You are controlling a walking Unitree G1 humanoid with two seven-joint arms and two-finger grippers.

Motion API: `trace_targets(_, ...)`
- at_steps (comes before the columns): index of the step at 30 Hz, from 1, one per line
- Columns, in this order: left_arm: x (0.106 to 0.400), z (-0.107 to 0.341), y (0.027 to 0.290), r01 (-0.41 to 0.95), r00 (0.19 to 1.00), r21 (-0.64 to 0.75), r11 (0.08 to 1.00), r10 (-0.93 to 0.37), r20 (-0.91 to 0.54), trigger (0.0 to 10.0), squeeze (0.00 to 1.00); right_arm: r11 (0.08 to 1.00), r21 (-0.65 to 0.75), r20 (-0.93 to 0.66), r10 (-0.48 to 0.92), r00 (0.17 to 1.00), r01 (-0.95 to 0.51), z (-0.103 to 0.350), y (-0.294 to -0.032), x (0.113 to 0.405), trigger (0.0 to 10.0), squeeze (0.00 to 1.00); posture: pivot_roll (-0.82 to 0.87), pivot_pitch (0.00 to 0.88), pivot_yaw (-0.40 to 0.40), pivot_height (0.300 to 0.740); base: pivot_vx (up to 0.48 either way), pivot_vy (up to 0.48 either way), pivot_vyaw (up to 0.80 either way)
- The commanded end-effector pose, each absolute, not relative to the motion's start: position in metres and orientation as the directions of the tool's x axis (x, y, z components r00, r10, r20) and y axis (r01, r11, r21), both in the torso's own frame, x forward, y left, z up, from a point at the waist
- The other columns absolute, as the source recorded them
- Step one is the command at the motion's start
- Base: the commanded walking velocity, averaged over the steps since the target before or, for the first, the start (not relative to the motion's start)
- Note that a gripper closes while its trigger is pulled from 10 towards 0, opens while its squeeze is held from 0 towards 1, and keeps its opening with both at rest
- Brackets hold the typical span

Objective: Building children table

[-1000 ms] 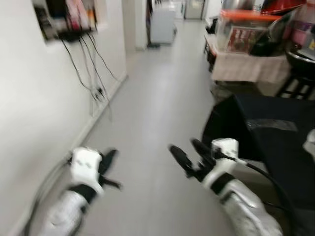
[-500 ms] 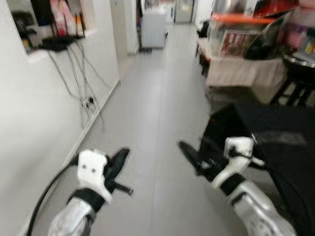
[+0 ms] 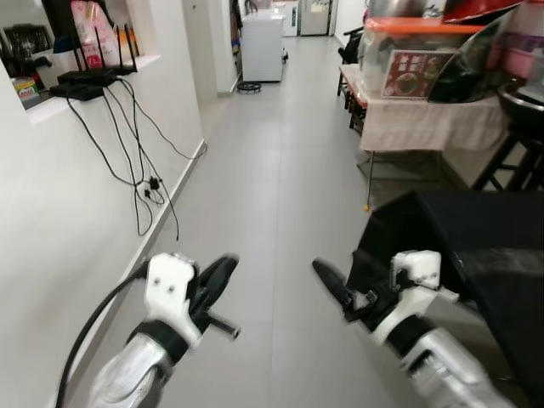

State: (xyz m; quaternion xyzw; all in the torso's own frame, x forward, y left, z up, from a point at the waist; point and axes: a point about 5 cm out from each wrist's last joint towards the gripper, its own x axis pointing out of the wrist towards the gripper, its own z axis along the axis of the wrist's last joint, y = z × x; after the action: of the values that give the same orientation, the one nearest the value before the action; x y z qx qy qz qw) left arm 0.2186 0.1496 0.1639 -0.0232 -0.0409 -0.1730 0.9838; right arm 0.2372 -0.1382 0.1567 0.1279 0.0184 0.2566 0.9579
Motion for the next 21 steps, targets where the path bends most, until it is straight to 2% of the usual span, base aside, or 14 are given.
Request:
trace_targets(1,0.220,0.162,0.144,0.366,0.928,-0.034,0.930,-0.362,0.087,10.0,0.00,0.860,0.240,0.010,0.461,0.887,-0.450,0.154,-0.148,0.239,10.0,0.00,-0.12,0.038,-0.024,0.740,0.281,0.000,-0.80)
trace_targets(21,0.232,0.161,0.147,0.384,0.921,-0.038,0.922,-0.380,0.088,10.0,0.00,0.859,0.237,0.023,0.462,0.887,-0.453,0.156,-0.144,0.246,10.0,0.00,-0.11,0.033,-0.012,0.740,0.278,0.000,-0.80)
